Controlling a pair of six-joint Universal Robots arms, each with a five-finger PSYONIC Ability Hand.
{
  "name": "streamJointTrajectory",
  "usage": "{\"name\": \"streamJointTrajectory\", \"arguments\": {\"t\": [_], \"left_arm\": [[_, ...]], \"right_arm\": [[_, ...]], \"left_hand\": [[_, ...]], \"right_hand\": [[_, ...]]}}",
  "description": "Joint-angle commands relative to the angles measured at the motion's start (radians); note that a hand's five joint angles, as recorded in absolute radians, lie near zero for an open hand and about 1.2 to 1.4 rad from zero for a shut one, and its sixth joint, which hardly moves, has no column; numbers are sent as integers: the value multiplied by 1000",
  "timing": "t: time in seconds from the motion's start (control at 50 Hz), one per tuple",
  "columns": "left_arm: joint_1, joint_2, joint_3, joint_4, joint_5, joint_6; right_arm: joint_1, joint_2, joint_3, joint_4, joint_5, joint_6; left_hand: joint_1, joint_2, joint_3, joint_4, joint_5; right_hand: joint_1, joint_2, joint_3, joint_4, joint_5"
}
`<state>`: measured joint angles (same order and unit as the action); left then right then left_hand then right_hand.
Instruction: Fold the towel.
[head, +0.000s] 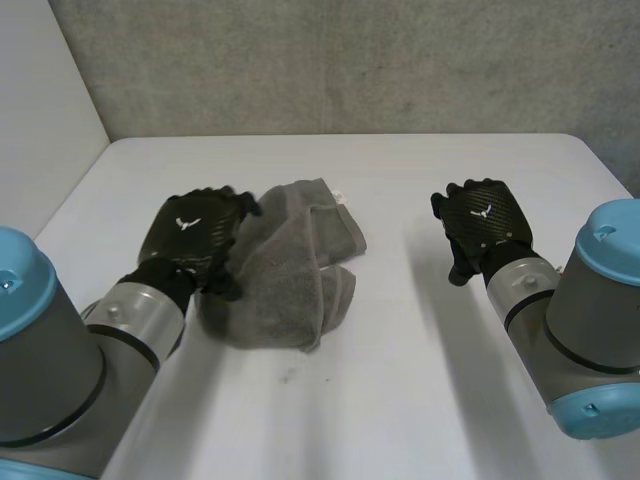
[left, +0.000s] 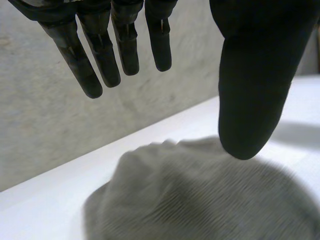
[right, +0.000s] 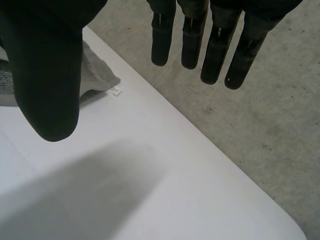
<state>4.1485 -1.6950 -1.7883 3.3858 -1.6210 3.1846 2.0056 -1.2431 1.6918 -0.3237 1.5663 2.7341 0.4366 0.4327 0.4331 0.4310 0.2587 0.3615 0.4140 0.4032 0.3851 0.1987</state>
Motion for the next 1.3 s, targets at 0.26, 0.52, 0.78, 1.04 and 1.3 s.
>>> {"name": "streamJointTrajectory", "arguments": {"t": [0.26,0.52,0.78,1.04,1.3], "left_arm": [[-171,-445,308,-83,-174,-204],[-149,-457,296,-11,-214,-176],[-152,-169,107,36,-128,-65],[-128,143,-97,-13,6,92],[-128,193,-138,-99,13,92]], "right_arm": [[2,5,28,0,-6,-1],[-2,20,19,2,-11,-2],[-19,42,-136,119,-174,15],[-5,223,-455,373,-565,128],[159,407,-509,262,-445,124]], "left_hand": [[158,162,162,164,162],[855,859,858,861,858],[960,964,963,965,963],[960,964,963,965,963],[960,964,963,965,963]], "right_hand": [[-170,-222,-212,-194,-182],[-187,-239,-229,-211,-199],[-187,-239,-229,-211,-199],[-187,-239,-229,-211,-199],[-187,-239,-229,-211,-199]]}}
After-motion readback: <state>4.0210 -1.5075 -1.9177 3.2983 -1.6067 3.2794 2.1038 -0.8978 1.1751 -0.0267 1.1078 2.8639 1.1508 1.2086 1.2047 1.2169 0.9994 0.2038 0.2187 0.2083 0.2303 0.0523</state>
